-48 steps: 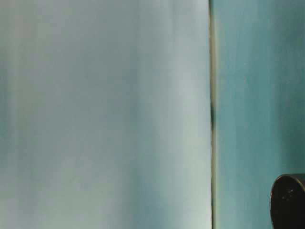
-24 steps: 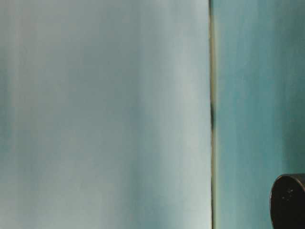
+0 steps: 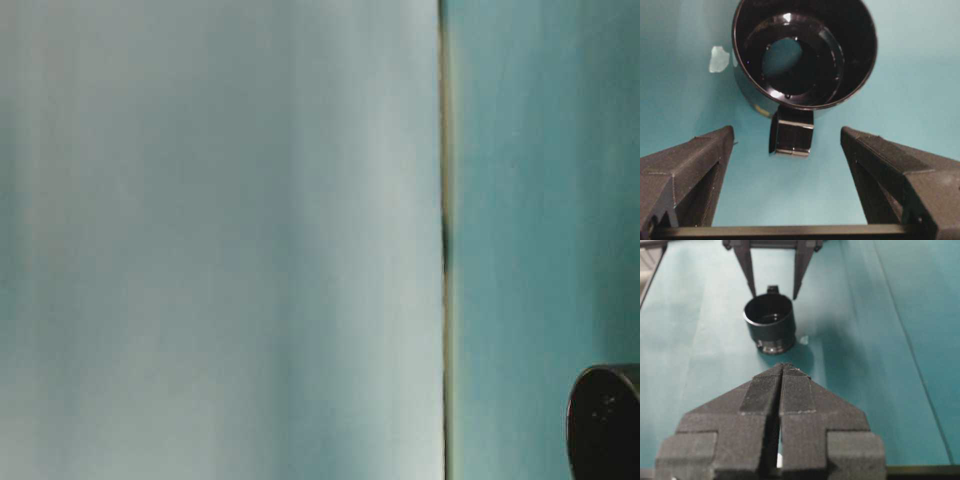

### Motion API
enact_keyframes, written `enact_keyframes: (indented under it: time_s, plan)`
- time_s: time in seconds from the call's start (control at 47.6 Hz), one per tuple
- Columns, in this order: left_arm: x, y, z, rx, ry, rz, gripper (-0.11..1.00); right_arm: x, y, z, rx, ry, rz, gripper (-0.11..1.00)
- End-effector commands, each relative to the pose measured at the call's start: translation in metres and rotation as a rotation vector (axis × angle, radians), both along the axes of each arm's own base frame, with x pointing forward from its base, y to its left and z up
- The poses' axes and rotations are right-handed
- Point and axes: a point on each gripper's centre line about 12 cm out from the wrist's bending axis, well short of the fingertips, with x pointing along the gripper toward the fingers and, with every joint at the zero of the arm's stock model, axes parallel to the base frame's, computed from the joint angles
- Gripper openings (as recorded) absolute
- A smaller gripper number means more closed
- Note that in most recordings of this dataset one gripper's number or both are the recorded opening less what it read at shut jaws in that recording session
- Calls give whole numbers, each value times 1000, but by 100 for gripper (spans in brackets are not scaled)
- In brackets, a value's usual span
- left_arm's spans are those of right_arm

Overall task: Put the paper cup into the moved cup holder.
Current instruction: 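Lower the left gripper onto the cup holder rim and close it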

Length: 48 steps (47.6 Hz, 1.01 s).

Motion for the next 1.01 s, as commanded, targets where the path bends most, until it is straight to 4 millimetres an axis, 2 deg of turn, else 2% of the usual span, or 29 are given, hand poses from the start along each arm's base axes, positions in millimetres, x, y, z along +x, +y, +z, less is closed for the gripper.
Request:
enact_keyframes:
  time_s: [0.0,0.378,0.588,0.776,0.986]
  plan:
    - [3,-1,1,-4,-13,-1,90,3,0,9,15,-23,-3,-6]
    - [4,-1,1,-5,-16,0,89,3,0,9,17,-20,-3,-6]
    - [5,-1,2,-6,-21,0,81,3,0,9,17,-20,-3,-6]
    - [6,-1,2,-7,-27,0,65,3,0,9,18,-20,-3,-6]
    - [5,-1,2,-2,-29,-5,31,3,1,9,17,-20,-1,-6]
